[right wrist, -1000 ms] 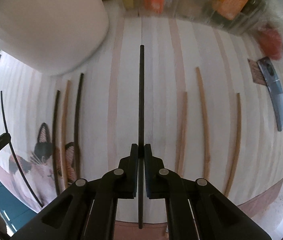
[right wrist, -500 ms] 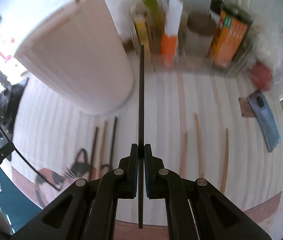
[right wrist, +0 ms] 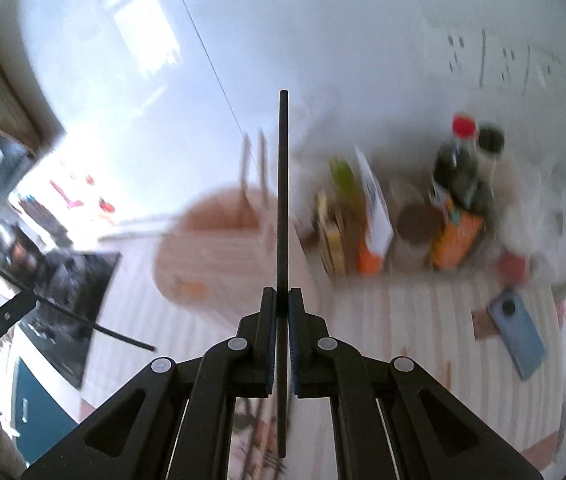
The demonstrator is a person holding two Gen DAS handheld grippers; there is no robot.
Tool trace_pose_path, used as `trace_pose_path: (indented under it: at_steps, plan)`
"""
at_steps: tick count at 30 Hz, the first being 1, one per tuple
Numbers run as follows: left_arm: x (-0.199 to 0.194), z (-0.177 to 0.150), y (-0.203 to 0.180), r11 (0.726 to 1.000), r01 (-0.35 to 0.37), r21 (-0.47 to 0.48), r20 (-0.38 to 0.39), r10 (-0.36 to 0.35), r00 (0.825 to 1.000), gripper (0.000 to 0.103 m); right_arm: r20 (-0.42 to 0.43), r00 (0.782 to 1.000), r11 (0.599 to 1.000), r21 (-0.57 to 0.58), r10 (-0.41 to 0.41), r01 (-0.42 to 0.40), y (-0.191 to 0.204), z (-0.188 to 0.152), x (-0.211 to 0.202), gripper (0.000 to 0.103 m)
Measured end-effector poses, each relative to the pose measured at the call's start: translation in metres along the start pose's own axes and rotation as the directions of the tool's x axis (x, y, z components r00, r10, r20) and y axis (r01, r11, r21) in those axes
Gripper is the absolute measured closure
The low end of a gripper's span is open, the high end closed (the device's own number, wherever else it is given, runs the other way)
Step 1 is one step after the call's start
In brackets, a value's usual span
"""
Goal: Organize utensils
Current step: 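Carry both dark chopsticks over the holder and lower them inside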
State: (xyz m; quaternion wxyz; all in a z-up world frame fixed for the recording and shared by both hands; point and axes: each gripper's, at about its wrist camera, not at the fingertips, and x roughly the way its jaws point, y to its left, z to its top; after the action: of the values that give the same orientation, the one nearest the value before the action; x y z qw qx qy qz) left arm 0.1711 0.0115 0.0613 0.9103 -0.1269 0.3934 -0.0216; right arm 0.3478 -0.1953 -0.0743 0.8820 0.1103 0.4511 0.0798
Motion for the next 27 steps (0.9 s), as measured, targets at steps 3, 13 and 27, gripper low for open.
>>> trace_pose_path:
  at_steps: [3,13,27]
  plan:
    - [-0.021,0.023,-0.013,0.999,0.054,-0.002,0.047,-0.054,0.997,0.101,0.056,0.998,1.0,-0.007,0.023,-0.022,0.011,0.028,-0.011,0.097]
    - [0.017,0.08,-0.055,0.995,0.068,0.076,0.061,-0.072,0.995,0.101,0.175,0.984,0.999,0.005,0.032,-0.033,0.029,0.102,0.005,0.097]
    - [0.115,0.082,-0.064,0.996,0.032,0.086,-0.087,-0.025,0.996,0.101,0.284,0.959,1.0,0.015,-0.017,0.013,0.022,0.127,0.055,0.097]
